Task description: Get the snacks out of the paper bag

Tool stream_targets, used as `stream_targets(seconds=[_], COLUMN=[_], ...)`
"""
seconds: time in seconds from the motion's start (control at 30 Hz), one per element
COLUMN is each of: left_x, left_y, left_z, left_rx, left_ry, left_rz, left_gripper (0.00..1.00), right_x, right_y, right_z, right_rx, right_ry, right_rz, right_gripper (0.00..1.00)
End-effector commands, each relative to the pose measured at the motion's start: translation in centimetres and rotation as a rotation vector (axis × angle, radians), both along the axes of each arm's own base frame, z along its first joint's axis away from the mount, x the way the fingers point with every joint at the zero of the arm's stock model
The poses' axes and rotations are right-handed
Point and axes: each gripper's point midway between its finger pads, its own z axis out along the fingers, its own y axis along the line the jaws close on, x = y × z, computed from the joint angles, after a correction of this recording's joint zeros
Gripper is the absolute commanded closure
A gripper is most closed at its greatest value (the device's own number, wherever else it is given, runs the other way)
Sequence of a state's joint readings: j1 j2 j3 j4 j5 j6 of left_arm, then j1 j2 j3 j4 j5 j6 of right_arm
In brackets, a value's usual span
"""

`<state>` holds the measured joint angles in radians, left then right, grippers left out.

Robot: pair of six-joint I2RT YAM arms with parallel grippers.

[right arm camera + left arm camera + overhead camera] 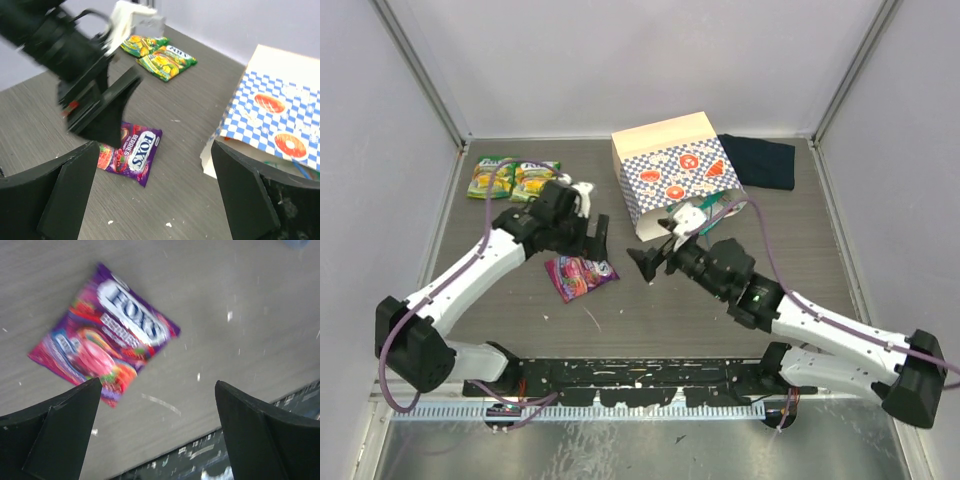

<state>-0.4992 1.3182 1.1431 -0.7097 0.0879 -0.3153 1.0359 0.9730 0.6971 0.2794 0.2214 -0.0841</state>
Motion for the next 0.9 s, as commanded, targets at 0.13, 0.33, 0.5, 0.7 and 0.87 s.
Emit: stream_targets(seconds=[0.13, 0.33, 0.5, 0.7, 0.87], left_x=[-3.5, -1.8, 1.2, 1.9, 2.3], left_y=[2.2, 2.5, 0.5, 0.7, 3.7], left_z=[-2.9, -8.5, -10.4, -13.1, -15.0], left_rx=[0.451, 0.653, 0.667, 0.652, 0.546], left_ry=[0.157, 0.295, 0.310, 0.381, 0.497], left_rz=[-0.272, -0.347, -0.327, -0.217, 0.020], left_gripper=[0.02, 0.02, 0.02, 0.02, 0.02], right_x=[-1.0, 1.1, 1.4, 1.6, 2.1], right_y=[-1.6, -3.2, -3.9, -4.8, -4.7], right_z=[-5.5, -5.5, -5.8, -5.8, -6.0], right_rx=[0.120, 0.230, 0.231, 0.251, 0.256], right_ry=[0.395, 0.493, 0.501, 0.509, 0.520], right_rz=[0.202, 0.155, 0.152, 0.135, 0.125], right_gripper=[0.00, 0.00, 0.00, 0.00, 0.00])
